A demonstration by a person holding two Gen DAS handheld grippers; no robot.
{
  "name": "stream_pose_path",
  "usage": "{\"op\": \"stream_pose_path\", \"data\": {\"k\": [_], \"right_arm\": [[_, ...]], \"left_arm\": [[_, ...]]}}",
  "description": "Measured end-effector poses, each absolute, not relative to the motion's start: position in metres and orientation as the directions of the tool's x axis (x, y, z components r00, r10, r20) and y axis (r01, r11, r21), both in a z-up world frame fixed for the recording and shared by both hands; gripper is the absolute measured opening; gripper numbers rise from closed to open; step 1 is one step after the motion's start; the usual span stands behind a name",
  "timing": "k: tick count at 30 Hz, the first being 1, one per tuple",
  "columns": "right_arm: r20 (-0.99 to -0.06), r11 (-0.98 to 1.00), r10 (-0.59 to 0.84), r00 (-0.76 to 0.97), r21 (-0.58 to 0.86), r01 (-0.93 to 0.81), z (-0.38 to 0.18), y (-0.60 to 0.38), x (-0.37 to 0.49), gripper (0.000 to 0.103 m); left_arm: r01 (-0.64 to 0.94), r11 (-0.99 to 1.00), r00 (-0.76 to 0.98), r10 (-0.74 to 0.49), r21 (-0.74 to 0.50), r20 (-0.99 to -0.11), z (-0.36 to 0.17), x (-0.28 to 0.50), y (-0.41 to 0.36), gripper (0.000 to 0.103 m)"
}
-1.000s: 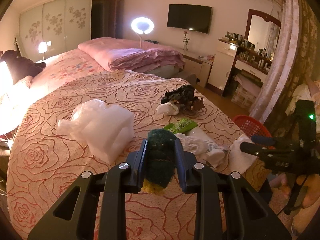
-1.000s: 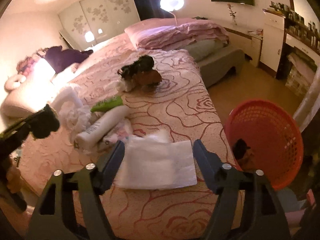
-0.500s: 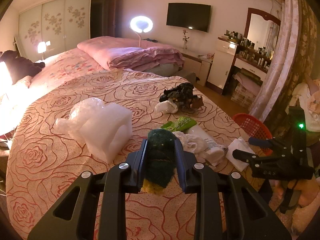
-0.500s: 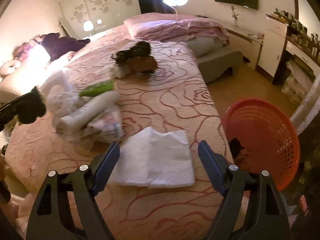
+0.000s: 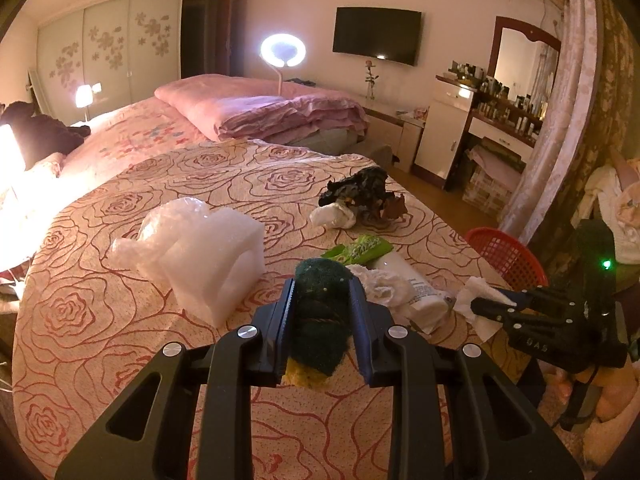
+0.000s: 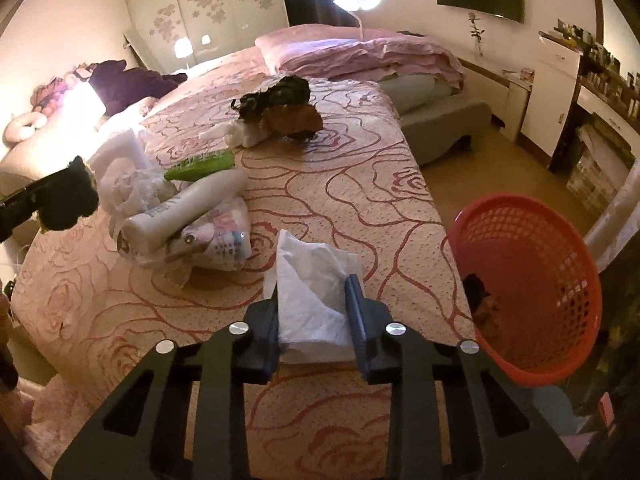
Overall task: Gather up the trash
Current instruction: 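Carry the tissue and green sock to the red basket and open both grippers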
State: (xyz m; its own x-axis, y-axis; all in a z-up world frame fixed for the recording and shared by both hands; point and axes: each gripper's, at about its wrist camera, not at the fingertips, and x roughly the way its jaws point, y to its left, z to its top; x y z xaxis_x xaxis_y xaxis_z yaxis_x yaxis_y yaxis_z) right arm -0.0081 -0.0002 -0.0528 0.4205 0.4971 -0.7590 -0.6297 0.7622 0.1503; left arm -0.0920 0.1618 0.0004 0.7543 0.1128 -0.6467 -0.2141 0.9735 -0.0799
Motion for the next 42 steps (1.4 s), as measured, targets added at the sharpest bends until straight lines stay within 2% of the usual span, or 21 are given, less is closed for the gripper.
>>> {"op": "stream_pose_path", "data": {"k": [22, 42], "right_arm": [[-0.684, 0.802, 0.527, 0.504, 0.204, -0.561, -0.016, -0.041, -0.004, 0.026], [-0.654, 0.868, 0.469, 0.593, 0.219, -0.446, -0.002, -0.095, 0.018, 0.026]], "left_arm": [[-0.120, 0.987, 0.778, 0.029, -0.103, -0.627, 0.008, -0.081, 0.127, 0.025], [0.081, 0.995, 0.774, -0.094, -0.049, -0.626, 0.013, -0.034, 0.050, 0.025]]}}
